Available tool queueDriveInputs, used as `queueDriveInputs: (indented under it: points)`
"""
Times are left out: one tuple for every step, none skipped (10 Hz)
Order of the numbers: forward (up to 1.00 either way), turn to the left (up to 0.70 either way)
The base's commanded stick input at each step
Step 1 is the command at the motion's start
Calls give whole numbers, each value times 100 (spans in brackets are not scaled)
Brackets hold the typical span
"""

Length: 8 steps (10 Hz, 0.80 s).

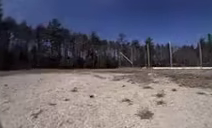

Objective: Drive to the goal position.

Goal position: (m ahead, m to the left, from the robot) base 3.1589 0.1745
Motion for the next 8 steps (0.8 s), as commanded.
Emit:
queueDriveInputs:
  points:
    - [70,-35]
    - [70,-35]
    - [70,-35]
    - [70,-35]
    - [70,-26]
    - [70,-14]
    - [70,-3]
    - [70,0]
